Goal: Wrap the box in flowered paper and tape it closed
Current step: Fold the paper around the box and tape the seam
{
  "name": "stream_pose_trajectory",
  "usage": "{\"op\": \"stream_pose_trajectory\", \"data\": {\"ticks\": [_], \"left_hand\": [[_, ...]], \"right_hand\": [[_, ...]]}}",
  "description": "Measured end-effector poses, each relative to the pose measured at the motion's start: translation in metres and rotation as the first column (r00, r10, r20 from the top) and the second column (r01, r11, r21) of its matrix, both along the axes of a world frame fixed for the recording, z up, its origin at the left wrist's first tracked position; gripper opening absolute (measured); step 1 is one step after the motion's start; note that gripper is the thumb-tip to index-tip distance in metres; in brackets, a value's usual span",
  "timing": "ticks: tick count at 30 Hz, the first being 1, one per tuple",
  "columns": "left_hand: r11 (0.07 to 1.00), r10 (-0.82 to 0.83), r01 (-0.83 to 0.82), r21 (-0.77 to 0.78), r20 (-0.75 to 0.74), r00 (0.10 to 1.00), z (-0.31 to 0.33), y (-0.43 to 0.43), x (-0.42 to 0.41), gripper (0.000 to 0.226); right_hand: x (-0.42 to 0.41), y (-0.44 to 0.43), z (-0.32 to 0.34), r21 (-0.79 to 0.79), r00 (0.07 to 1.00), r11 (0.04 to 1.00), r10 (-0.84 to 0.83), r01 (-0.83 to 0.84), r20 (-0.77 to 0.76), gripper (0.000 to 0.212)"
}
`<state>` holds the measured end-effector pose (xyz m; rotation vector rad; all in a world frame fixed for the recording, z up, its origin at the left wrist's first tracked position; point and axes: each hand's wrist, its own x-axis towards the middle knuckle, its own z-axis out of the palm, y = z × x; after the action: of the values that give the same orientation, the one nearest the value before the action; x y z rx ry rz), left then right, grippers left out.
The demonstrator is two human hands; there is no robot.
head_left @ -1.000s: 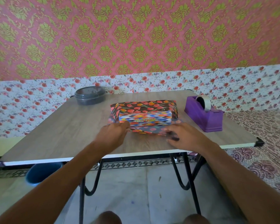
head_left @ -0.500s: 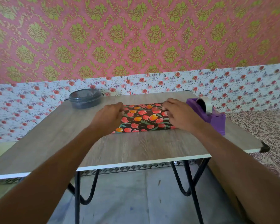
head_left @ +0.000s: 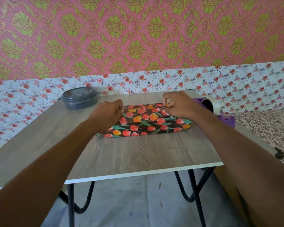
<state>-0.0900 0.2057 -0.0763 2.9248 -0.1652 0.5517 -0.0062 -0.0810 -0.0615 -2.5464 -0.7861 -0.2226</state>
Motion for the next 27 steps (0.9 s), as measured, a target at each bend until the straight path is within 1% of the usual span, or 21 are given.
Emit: {"op": "stream_pose_trajectory", "data": {"ticks": [2, 4, 6, 8, 9, 12, 15, 17, 19, 21, 23, 25, 27], "left_hand": [[0.999, 0.029, -0.03, 0.016, 0.009, 1.0, -0.002, -0.001, 0.004, 0.015], [0.999, 0.047, -0.047, 0.021, 0.018, 0.999, -0.004, -0.003, 0.009, 0.014], [0.997, 0.07, -0.07, -0.019, 0.011, 0.997, -0.004, -0.004, 0.013, 0.01], [0.994, 0.097, -0.098, -0.04, -0.03, 0.995, -0.003, -0.002, 0.017, 0.013], [0.992, 0.109, -0.113, -0.06, -0.067, 0.992, -0.002, 0.0, 0.02, 0.016], [0.967, 0.107, -0.144, -0.208, -0.18, 0.978, -0.002, 0.005, 0.023, 0.021], [0.951, 0.093, -0.139, -0.278, -0.171, 0.981, -0.005, 0.007, 0.023, 0.024], [0.952, 0.091, -0.132, -0.277, -0.158, 0.983, -0.006, 0.006, 0.022, 0.025], [0.968, 0.095, -0.12, -0.222, -0.12, 0.988, -0.007, 0.009, 0.022, 0.029], [0.967, 0.138, -0.156, -0.202, -0.101, 0.985, -0.006, 0.018, 0.02, 0.035], [0.96, 0.173, -0.197, -0.197, -0.132, 0.976, -0.005, 0.029, 0.016, 0.039], [0.955, 0.106, -0.149, -0.256, -0.173, 0.979, -0.004, 0.037, 0.011, 0.045], [0.944, 0.017, -0.075, -0.322, -0.18, 0.984, -0.002, 0.042, 0.006, 0.048]], "right_hand": [[0.004, 0.001, -0.002, 0.048, 0.999, 0.998, -0.037, 0.038, -0.027, 0.021], [0.007, 0.002, -0.003, 0.064, 0.999, 0.997, -0.049, 0.05, -0.017, 0.027], [0.009, 0.002, -0.005, 0.068, 0.998, 0.996, -0.049, 0.051, -0.026, 0.029], [0.009, 0.004, -0.008, 0.05, 0.999, 0.998, -0.026, 0.027, -0.022, 0.028], [0.01, 0.005, -0.011, 0.048, 1.0, 0.999, -0.017, 0.017, -0.005, 0.026], [0.016, 0.004, -0.017, 0.073, 0.997, 0.996, -0.062, 0.058, 0.043, 0.021], [0.023, 0.004, -0.021, 0.085, 0.992, 0.989, -0.123, 0.123, -0.005, 0.021], [0.026, 0.003, -0.024, 0.12, 0.99, 0.984, -0.128, 0.135, -0.063, 0.02], [0.025, 0.003, -0.023, 0.149, 0.986, 0.979, -0.125, 0.14, -0.106, 0.019], [0.027, 0.003, -0.019, 0.124, 0.984, 0.984, -0.111, 0.128, -0.141, 0.021], [0.029, 0.002, -0.015, 0.066, 0.982, 0.991, -0.102, 0.114, -0.161, 0.024], [0.03, 0.003, -0.014, 0.046, 0.981, 0.993, -0.096, 0.105, -0.17, 0.025], [0.03, 0.003, -0.014, 0.05, 0.981, 0.994, -0.084, 0.094, -0.174, 0.026]]}}
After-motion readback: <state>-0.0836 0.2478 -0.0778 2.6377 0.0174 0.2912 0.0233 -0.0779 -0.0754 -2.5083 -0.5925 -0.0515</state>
